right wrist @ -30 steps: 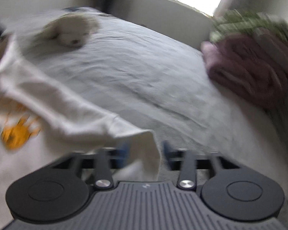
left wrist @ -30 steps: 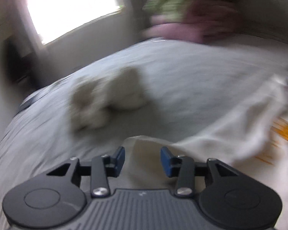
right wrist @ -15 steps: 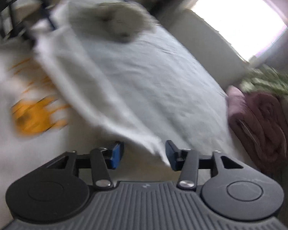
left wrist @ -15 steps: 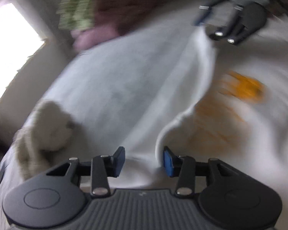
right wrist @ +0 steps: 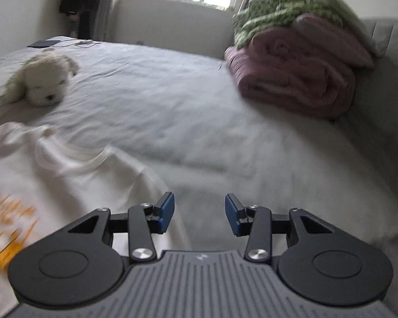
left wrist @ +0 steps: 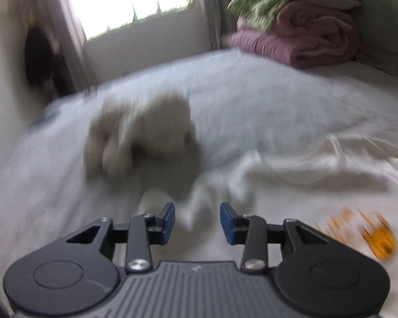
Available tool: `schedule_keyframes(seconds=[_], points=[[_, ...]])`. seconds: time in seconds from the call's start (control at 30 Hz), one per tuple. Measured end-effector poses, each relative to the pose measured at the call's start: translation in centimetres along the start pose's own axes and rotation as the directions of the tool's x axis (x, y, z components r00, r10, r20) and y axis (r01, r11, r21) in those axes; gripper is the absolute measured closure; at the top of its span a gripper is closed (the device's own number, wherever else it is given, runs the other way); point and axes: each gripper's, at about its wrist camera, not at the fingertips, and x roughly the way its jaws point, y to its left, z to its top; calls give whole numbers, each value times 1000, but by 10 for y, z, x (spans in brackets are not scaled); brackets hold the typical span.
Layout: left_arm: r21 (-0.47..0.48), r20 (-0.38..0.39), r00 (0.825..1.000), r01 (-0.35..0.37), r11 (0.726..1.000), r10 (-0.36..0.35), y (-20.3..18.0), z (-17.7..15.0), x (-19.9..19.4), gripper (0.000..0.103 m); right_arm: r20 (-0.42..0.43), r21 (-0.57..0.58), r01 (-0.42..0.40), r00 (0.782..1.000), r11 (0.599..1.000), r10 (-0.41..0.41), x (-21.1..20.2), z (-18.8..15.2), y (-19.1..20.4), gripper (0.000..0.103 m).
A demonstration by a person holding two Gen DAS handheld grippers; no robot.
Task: Fold clothes
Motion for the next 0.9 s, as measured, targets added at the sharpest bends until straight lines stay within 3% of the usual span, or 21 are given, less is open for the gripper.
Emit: schedule_keyframes(seconds=[0.13, 0.33, 0.57, 0.73, 0.9], points=[[-151, -59, 992, 105, 983, -115, 19, -50, -44, 65, -62, 59, -144, 987, 988, 148, -45, -26, 4, 59], [-214, -94, 979, 155, 964, -179, 26, -118, -103, 65, -86, 187, -273, 953, 944, 292, -112, -74, 17, 59], [-240, -154, 971, 142, 960, -182, 28, -165, -119, 64, -117, 290, -326, 921, 900, 372, -160, -130, 29, 59], [-253, -152, 971, 142, 957, -185, 28, -177, -117, 61, -163, 363, -338, 895, 869, 416, -178, -156, 32, 59], [-305, -152, 961, 176, 936, -230, 30, -182, -109, 58, -185, 470, -337, 866, 816, 464, -183, -174, 32, 59]])
